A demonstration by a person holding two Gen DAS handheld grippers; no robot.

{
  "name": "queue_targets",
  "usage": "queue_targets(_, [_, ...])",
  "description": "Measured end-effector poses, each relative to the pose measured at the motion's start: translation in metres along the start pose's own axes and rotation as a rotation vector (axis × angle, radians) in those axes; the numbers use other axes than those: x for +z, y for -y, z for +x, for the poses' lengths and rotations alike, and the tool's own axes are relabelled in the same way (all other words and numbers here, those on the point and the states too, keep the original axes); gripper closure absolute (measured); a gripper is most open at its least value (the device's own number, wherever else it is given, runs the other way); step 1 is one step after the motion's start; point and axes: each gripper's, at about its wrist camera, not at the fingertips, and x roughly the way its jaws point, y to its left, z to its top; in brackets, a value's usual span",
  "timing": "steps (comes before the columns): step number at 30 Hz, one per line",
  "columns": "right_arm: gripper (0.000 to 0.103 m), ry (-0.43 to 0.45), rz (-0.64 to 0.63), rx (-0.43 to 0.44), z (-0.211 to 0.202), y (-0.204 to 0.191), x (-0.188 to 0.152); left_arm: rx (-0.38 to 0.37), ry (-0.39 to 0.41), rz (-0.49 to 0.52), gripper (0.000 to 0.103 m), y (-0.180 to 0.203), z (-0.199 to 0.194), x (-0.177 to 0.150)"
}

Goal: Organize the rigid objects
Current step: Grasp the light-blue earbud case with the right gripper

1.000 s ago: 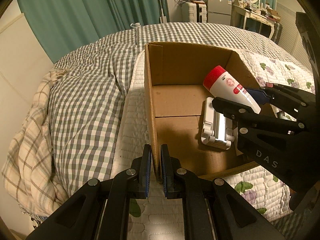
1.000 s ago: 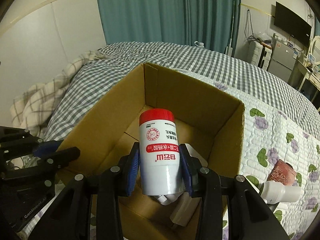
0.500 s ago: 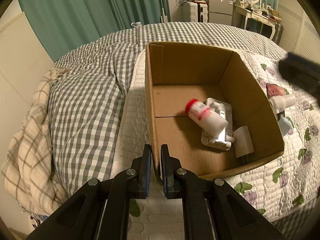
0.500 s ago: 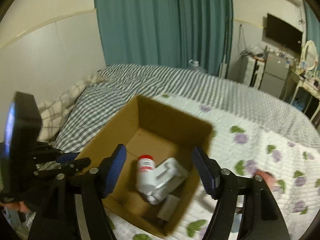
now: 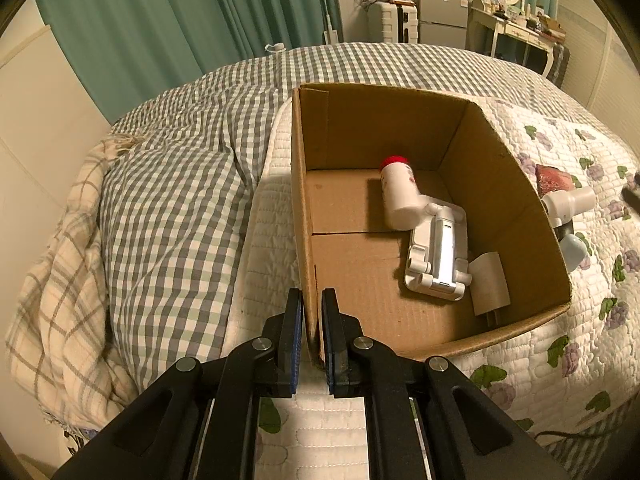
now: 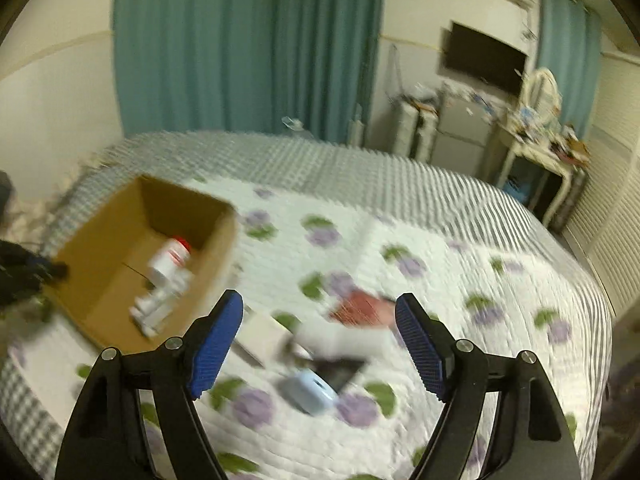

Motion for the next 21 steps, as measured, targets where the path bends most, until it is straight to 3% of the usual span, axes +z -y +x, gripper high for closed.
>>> queue_targets(5, [0.024, -0.119, 0.035, -0.012, 0.038, 0.020, -0.048, 0.011, -0.004, 0.001, 0.095, 0.003, 0.000, 0.001])
queue_targets(8, [0.024, -0.195, 0.079, 0.028, 0.064, 0.022, -0.071, 0.015, -0.004, 0.001, 0.095, 0.004, -0.001, 0.001])
queue_targets(13, [0.025, -0.261, 0.105, 0.043, 0.088, 0.018, -0.086, 0.018, -0.005, 0.010, 0.095, 0.005, -0.001, 0.001])
queue_targets(16, [0.038, -0.259, 0.103, 0.052, 0.089, 0.014, -0.088, 0.017, -0.006, 0.015, 0.095, 0.005, -0.002, 0.001])
queue_targets(18, [0.057, -0.256, 0.100, 0.080, 0.089, 0.011, -0.088, 0.016, -0.006, 0.016, 0.095, 0.004, -0.001, 0.001])
queue_targets(21, [0.067, -0.245, 0.068, 0.092, 0.086, 0.003, -0.087, 0.017, -0.005, 0.019, 0.095, 0.005, -0.001, 0.001])
